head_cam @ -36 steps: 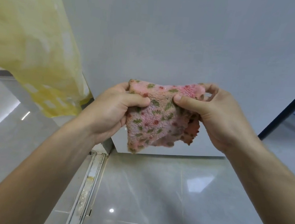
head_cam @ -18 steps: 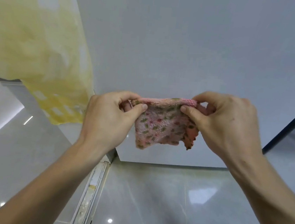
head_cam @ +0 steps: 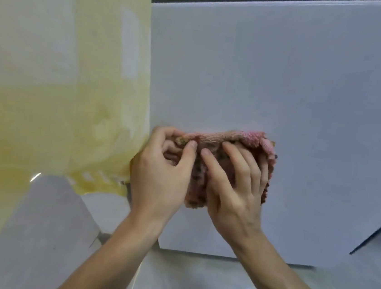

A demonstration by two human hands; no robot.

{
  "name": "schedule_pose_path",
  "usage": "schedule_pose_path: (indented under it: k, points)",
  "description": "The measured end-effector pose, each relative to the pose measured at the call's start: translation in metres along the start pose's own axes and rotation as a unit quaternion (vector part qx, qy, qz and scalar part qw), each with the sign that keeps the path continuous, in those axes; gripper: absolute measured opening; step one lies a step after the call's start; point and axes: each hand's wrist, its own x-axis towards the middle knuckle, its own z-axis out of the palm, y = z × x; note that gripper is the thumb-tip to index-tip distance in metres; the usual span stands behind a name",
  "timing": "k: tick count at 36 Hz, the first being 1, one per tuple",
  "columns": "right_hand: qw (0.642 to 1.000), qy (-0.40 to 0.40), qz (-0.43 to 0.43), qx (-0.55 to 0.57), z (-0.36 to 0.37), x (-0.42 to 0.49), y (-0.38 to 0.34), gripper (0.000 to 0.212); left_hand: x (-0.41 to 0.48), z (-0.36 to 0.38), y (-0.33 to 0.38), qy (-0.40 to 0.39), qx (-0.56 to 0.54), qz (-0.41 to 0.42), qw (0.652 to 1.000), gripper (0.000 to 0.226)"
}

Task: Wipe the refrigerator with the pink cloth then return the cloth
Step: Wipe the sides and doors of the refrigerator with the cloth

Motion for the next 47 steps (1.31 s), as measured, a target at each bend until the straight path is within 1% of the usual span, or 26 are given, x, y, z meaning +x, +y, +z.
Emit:
schedule_pose_path:
  k: [3,5,7,9,11,12,14,16,18,23,27,29,32,33,35,36,37,38,39,41,42,44,47]
  points:
    - [0.998,-0.049,-0.015,-0.045,0.011,-0.001,0.002,0.061,0.007,-0.006,-0.002,0.042,-0.019,0.047,0.998,0.007]
    - [0.995,-0.058,-0.012,-0.078,0.020,-0.001,0.000,0.071,0.018,-0.014,-0.007,0.092,0.000,0.095,0.991,0.012]
    - [0.994,-0.057,0.000,-0.092,0.025,0.003,-0.006,0.075,0.032,-0.023,-0.015,0.133,0.028,0.145,0.980,0.018]
    - [0.994,-0.057,0.010,-0.089,0.026,0.010,-0.012,0.072,0.046,-0.031,-0.025,0.147,0.062,0.185,0.970,0.028]
    - [0.995,-0.053,0.015,-0.081,0.028,0.021,-0.020,0.067,0.058,-0.036,-0.031,0.148,0.102,0.203,0.963,0.040]
    - [0.996,-0.052,0.015,-0.078,0.029,0.028,-0.024,0.064,0.062,-0.039,-0.033,0.148,0.117,0.212,0.959,0.042]
    - [0.996,-0.048,0.010,-0.076,0.030,0.049,-0.033,0.060,0.070,-0.044,-0.038,0.143,0.143,0.252,0.946,0.039]
    - [0.996,-0.042,0.001,-0.084,0.030,0.070,-0.042,0.056,0.080,-0.050,-0.042,0.122,0.158,0.293,0.935,0.041]
    - [0.996,-0.033,0.001,-0.082,0.029,0.088,-0.052,0.056,0.088,-0.055,-0.044,0.116,0.158,0.313,0.929,0.042]
    - [0.998,0.012,0.022,-0.054,0.033,0.136,-0.082,0.057,0.099,-0.057,-0.048,0.095,0.146,0.327,0.929,0.045]
    - [0.996,0.031,0.039,-0.076,0.036,0.154,-0.095,0.055,0.099,-0.053,-0.037,0.054,0.069,0.332,0.939,0.052]
    - [0.995,0.033,0.032,-0.088,0.038,0.151,-0.093,0.053,0.098,-0.051,-0.043,0.047,0.053,0.298,0.952,0.055]
    - [0.995,0.026,0.011,-0.097,0.042,0.136,-0.087,0.052,0.092,-0.047,-0.055,0.051,0.039,0.224,0.972,0.050]
    - [0.995,0.024,0.006,-0.098,0.044,0.127,-0.085,0.052,0.089,-0.047,-0.051,0.039,0.039,0.211,0.976,0.048]
    - [0.995,0.014,-0.005,-0.098,0.050,0.104,-0.080,0.053,0.081,-0.046,-0.033,-0.014,0.010,0.169,0.986,0.053]
    - [0.995,0.006,-0.008,-0.099,0.054,0.089,-0.078,0.054,0.078,-0.046,-0.029,-0.028,0.010,0.167,0.986,0.054]
    - [0.995,-0.003,-0.010,-0.101,0.057,0.073,-0.074,0.054,0.076,-0.047,-0.027,-0.026,0.021,0.169,0.985,0.049]
    - [0.994,-0.013,-0.010,-0.105,0.060,0.056,-0.070,0.056,0.074,-0.049,-0.027,-0.006,0.050,0.189,0.981,0.037]
    - [0.994,-0.023,-0.009,-0.111,0.063,0.041,-0.065,0.058,0.074,-0.049,-0.035,0.023,0.039,0.210,0.977,0.031]
    - [0.992,-0.040,-0.008,-0.119,0.065,0.016,-0.057,0.060,0.074,-0.046,-0.056,0.039,0.071,0.251,0.965,0.044]
    - [0.991,-0.046,-0.009,-0.122,0.065,0.008,-0.054,0.060,0.075,-0.043,-0.064,0.036,0.064,0.247,0.966,0.045]
    - [0.991,-0.053,-0.011,-0.118,0.063,0.001,-0.050,0.060,0.075,-0.040,-0.064,0.038,0.050,0.264,0.962,0.043]
    - [0.993,-0.054,-0.007,-0.104,0.058,0.009,-0.049,0.059,0.076,-0.038,-0.067,0.044,0.040,0.272,0.960,0.045]
